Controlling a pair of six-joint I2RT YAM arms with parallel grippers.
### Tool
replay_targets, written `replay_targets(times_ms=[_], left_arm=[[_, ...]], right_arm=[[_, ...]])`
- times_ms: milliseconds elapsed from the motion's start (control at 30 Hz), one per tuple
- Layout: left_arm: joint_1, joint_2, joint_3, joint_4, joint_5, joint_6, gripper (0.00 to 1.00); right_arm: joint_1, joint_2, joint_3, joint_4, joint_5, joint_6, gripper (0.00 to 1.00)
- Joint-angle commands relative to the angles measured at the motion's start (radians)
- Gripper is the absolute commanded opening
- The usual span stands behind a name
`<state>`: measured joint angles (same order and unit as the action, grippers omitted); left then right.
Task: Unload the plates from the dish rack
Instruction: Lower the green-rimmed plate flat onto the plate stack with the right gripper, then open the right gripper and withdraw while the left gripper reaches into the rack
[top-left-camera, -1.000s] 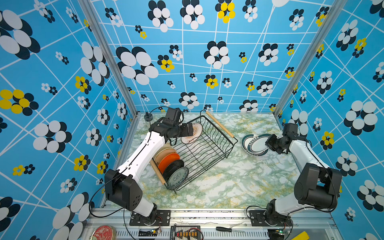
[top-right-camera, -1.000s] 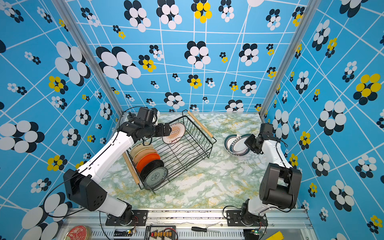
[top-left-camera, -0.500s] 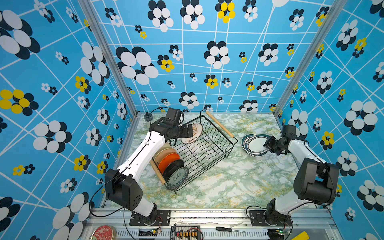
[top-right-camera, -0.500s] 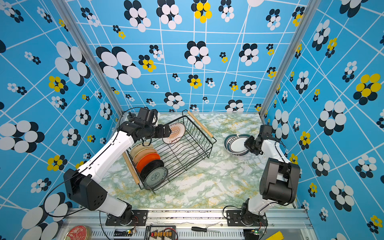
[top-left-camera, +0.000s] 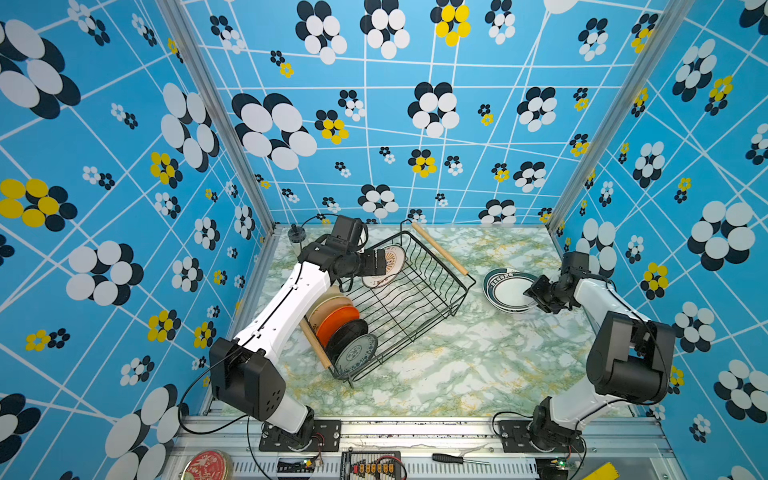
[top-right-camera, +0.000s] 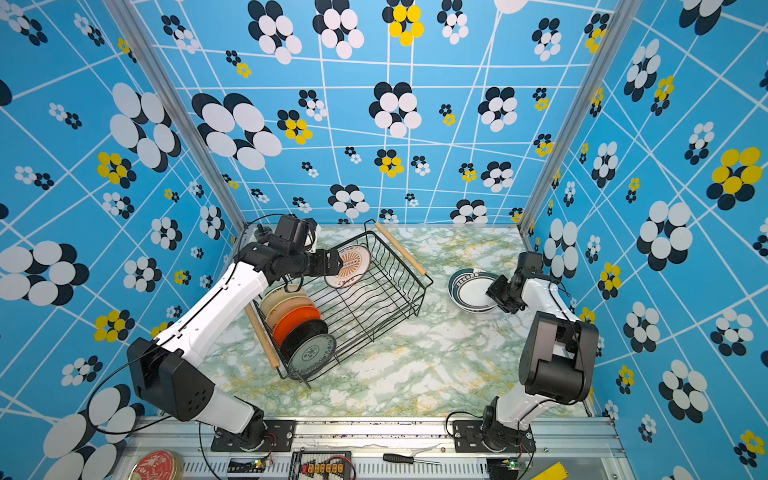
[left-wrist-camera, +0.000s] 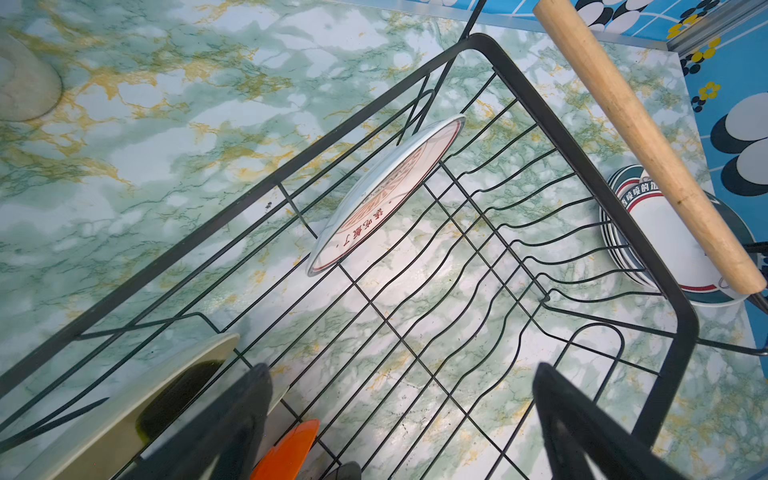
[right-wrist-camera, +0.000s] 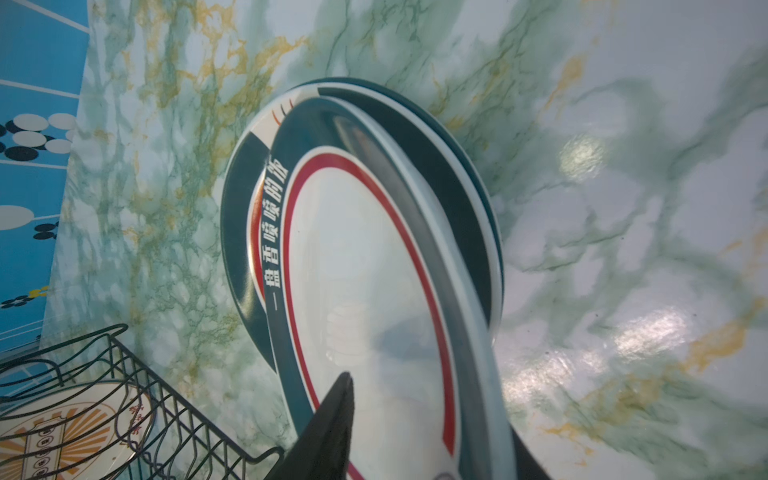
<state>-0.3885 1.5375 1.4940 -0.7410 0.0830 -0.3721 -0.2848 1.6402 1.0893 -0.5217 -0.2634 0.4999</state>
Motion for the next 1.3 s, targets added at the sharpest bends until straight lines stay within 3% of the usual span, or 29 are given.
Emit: replay_targets(times_ms=[0,267,1067,1267], left_arm=[[-0.007,0.019,0.032,-0.029,0.011,0.022,0.99],[-0.013,0.037,0.063,-0.071,-0.031,0.059,0.99],[-0.021,0.057,0.063,-0.083,-0.027,0.068,0.99],[-0.025,0.099,0.083,-0.091,-0.028,0.114,0.99]], right_arm=[[-0.005,0.018,0.034,-0.035,0.02,-0.02,0.48],[-0.005,0.059,0.081,-0.068,0.048,-0.044,0.56],[0.011,0.13,0.149,-0.112,0.116,-0.08,0.63],[0.012,0.129,0.148,-0.115,0.128,-0.082,0.72]])
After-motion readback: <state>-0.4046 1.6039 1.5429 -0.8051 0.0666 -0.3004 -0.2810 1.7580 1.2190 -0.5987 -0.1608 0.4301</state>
